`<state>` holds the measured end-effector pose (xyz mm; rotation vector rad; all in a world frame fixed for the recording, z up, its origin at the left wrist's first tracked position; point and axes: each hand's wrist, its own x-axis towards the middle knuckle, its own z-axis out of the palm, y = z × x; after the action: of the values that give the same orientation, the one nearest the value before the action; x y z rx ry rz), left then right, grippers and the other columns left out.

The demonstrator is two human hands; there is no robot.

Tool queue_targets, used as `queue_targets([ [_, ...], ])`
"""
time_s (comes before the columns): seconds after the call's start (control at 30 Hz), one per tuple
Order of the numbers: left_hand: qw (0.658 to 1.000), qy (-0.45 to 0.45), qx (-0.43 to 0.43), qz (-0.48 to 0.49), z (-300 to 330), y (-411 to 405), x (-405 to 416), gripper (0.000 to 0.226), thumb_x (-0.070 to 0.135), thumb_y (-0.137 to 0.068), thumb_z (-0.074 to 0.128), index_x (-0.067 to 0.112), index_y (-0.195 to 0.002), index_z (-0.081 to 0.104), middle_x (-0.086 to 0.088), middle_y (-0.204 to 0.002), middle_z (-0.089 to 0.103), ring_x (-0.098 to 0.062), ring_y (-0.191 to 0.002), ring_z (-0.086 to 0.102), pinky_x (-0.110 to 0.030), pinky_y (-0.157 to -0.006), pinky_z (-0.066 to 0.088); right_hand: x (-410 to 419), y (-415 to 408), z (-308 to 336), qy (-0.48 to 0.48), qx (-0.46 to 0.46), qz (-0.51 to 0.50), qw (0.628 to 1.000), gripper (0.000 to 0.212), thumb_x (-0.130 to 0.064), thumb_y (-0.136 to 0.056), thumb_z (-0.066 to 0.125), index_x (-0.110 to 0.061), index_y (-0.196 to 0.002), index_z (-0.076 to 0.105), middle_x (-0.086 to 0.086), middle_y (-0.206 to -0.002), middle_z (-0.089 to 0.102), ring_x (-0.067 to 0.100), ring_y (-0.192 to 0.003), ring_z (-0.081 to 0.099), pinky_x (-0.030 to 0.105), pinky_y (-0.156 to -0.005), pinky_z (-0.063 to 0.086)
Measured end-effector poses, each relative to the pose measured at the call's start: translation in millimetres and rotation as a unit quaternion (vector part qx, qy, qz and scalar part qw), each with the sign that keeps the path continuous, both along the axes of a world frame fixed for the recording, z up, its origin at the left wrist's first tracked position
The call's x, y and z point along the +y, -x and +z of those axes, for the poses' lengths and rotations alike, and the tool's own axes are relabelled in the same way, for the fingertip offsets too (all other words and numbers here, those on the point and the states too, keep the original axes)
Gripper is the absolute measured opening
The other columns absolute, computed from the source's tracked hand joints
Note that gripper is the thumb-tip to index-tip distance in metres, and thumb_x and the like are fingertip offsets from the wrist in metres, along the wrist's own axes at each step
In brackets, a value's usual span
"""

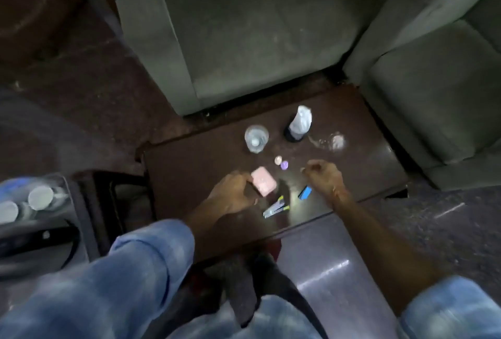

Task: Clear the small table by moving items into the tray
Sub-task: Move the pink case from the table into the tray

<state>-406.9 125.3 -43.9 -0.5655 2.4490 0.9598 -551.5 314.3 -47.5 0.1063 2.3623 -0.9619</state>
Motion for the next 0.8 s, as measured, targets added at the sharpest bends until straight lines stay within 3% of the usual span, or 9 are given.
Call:
queue_targets([
  [0.1,0.999,0.003,0.013,0.052,-43.9,6.2,8.8,0.054,0.034,-0.069,0.077,0.015,-0.118,0.064,-0.013,-0.118,0.065,-0.032,-0.11,0.062,-0.039,-0.094,0.05,-11.0,16.0,-44.3,-0.045,0.021,0.108,0.993,0.026,-0.027,-0.087,0.065,-0.005,-0.099,0.072,0.02,-0.108,0.071,0.034,-0.108,0.065,0.042,-0.097,0.048],
  [0.23,0.997,0.004,-0.049,0.061,-99.6,20.7,26.2,0.081,0.033,-0.07,0.079,0.016,-0.141,0.043,-0.011,-0.139,0.046,-0.029,-0.128,0.045,-0.04,-0.106,0.04,-25.0,34.0,-94.4,-0.064,0.001,0.078,0.995,0.03,-0.035,-0.081,0.069,-0.012,-0.101,0.073,0.01,-0.109,0.072,0.027,-0.108,0.065,0.033,-0.094,0.047],
  [0.33,0.997,0.014,-0.035,0.07,-128.1,30.4,36.3,0.092,0.032,-0.069,0.078,0.015,-0.146,0.033,-0.01,-0.145,0.035,-0.033,-0.129,0.04,-0.045,-0.105,0.04,-35.3,36.8,-122.9,-0.074,-0.007,0.112,0.991,0.026,-0.029,-0.08,0.068,-0.008,-0.096,0.072,0.015,-0.106,0.072,0.031,-0.105,0.066,0.034,-0.089,0.048],
  [0.4,0.997,0.029,-0.017,0.071,-140.6,39.3,39.7,0.097,0.032,-0.066,0.08,0.017,-0.148,0.03,-0.009,-0.149,0.03,-0.034,-0.13,0.037,-0.046,-0.102,0.043,-41.9,43.2,-136.6,-0.083,-0.007,0.112,0.99,0.031,-0.027,-0.081,0.067,-0.006,-0.103,0.07,0.015,-0.111,0.07,0.031,-0.109,0.064,0.034,-0.094,0.047],
  [0.53,0.996,0.071,0.005,0.06,-161.8,54.9,39.6,0.107,0.042,-0.062,0.085,0.022,-0.149,0.026,-0.007,-0.157,0.019,-0.034,-0.142,0.021,-0.048,-0.104,0.042,-53.1,52.8,-156.0,-0.071,0.003,0.122,0.99,0.047,-0.023,-0.081,0.067,-0.01,-0.126,0.061,0.008,-0.125,0.066,0.022,-0.119,0.06,0.014,-0.094,0.037],
  [0.63,0.994,0.101,0.0,0.052,-173.2,64.4,38.9,0.108,0.047,-0.059,0.085,0.023,-0.148,0.028,-0.007,-0.157,0.019,-0.033,-0.142,0.021,-0.05,-0.102,0.042,-64.0,55.6,-164.6,-0.088,0.035,0.236,0.967,0.054,-0.014,-0.08,0.059,-0.012,-0.134,0.055,0.016,-0.129,0.062,0.031,-0.123,0.054,0.027,-0.104,0.04],
  [0.8,0.989,0.145,0.016,0.015,-188.5,66.5,44.1,0.092,0.041,-0.065,0.084,0.018,-0.141,0.038,-0.009,-0.147,0.035,-0.032,-0.129,0.039,-0.045,-0.095,0.048,-72.4,54.3,-179.1,-0.143,0.071,0.334,0.929,0.047,-0.014,-0.085,0.057,-0.02,-0.132,0.057,0.017,-0.127,0.062,0.036,-0.119,0.057,0.039,-0.1,0.048],
])
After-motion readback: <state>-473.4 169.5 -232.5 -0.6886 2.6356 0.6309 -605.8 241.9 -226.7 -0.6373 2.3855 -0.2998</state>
